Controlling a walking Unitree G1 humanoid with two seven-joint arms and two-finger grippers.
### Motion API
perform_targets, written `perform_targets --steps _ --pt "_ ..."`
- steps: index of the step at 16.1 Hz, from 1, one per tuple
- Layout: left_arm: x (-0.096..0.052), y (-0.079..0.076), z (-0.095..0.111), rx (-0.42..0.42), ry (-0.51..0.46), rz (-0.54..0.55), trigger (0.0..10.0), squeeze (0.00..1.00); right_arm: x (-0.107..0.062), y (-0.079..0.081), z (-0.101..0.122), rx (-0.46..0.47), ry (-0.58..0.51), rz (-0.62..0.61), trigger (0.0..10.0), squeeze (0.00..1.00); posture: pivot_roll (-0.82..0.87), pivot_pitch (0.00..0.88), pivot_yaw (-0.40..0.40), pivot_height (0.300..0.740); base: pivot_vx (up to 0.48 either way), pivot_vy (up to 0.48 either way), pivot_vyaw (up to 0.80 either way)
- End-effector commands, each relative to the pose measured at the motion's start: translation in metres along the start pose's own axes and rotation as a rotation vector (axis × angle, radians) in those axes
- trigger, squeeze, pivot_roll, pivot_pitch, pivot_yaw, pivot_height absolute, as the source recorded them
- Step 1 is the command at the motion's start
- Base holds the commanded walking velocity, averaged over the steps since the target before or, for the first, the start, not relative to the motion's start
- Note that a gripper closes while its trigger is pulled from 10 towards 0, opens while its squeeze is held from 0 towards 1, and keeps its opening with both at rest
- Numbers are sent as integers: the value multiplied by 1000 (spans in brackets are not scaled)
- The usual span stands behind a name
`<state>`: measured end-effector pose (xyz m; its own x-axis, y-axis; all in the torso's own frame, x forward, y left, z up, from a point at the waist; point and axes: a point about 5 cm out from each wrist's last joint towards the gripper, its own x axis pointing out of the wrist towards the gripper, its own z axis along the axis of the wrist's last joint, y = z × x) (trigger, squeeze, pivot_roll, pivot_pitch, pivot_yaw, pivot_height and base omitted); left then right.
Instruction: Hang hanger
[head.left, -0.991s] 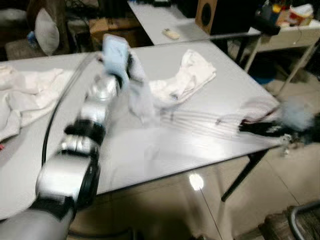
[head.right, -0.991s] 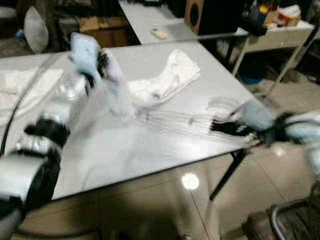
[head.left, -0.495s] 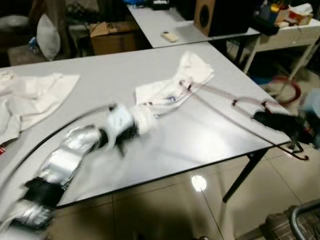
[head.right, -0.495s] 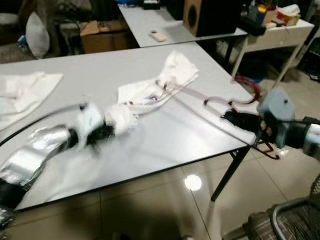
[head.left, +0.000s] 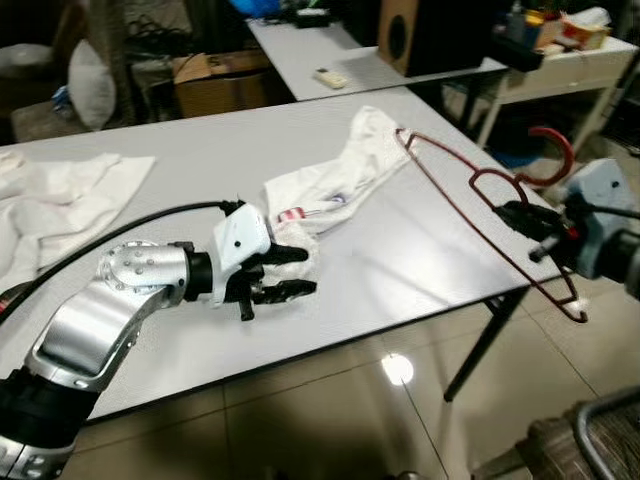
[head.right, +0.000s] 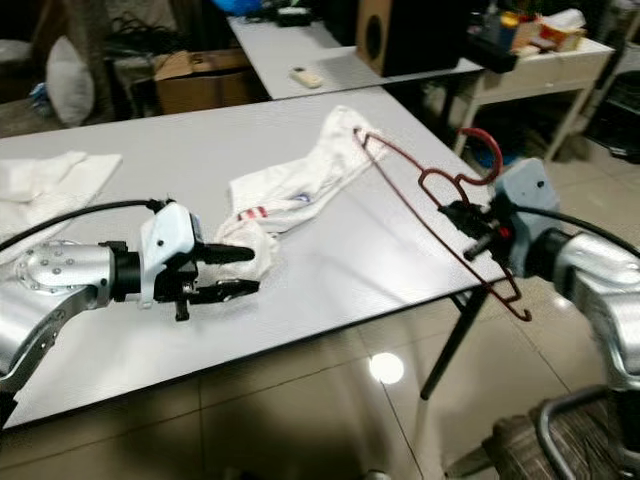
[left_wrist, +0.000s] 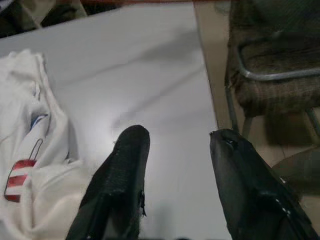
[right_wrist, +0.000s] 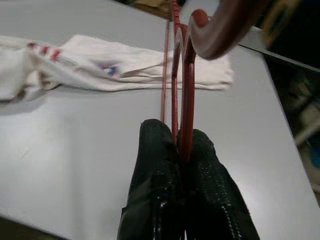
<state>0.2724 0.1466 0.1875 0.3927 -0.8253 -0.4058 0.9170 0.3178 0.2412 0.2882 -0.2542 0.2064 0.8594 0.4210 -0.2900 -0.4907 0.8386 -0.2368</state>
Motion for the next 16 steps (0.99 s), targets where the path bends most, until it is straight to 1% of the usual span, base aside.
perform_targets --steps 1,2,3,4,5,6,7,8,9,10,11,12,13,14,15,16 --pt "-3 1 -2 30 52 12 10000 1000 3 1 3 -3 5 -16 10000 0 -71 0 51 740 0 0 0" --pt "-12 3 -10 85 195 23 10000 1000 9 8 2 19 12 -18 10000 0 -71 0 51 740 0 0 0" --pt "-15 4 -10 95 217 27 10000 1000 10 10 1 26 15 -17 10000 0 -69 0 47 740 0 0 0" --pt "-22 6 -10 107 242 39 10000 1000 13 13 0 32 21 -38 10000 0 -70 0 48 740 0 0 0" --pt "-26 8 -8 96 234 49 10000 1000 15 13 0 37 25 -65 10000 0 -70 0 48 740 0 0 0" --pt "-27 9 -4 66 178 54 10000 1000 16 15 0 51 14 -69 10000 0 -69 0 47 740 0 0 0" --pt "-27 15 14 -36 -34 100 10000 1000 17 20 2 77 -25 -76 10000 0 -67 0 47 740 0 0 0" --pt "-28 17 23 -72 -125 126 10000 1000 18 22 4 90 -49 -80 10000 0 -67 0 47 740 0 0 0" --pt "-27 22 31 -116 -228 174 10000 1000 20 27 8 109 -86 -88 10000 0 -66 0 48 740 0 0 0" --pt "-25 26 32 -175 -290 244 10000 1000 22 36 13 102 -142 -82 10000 0 -66 0 48 740 0 0 0" --pt "-25 27 32 -196 -316 270 10000 1000 23 39 14 106 -155 -82 10000 0 -68 0 50 740 0 0 0" --pt "-27 30 33 -253 -383 348 10000 1000 25 47 15 126 -181 -77 10000 0 -66 0 48 740 0 0 0" --pt "-31 36 29 -293 -412 463 10000 1000 27 52 17 156 -203 -89 10000 0 -66 0 48 740 0 0 0" --pt "-32 38 25 -307 -412 521 10000 1000 28 54 16 176 -209 -98 10000 0 -62 0 42 740 0 0 0" --pt "-33 42 13 -358 -379 636 10000 1000 30 58 14 227 -211 -112 10000 0 -62 0 42 740 0 0 0" --pt "-32 41 1 -403 -334 701 10000 553 30 60 14 257 -242 -166 10000 0 -56 0 33 740 0 0 0"
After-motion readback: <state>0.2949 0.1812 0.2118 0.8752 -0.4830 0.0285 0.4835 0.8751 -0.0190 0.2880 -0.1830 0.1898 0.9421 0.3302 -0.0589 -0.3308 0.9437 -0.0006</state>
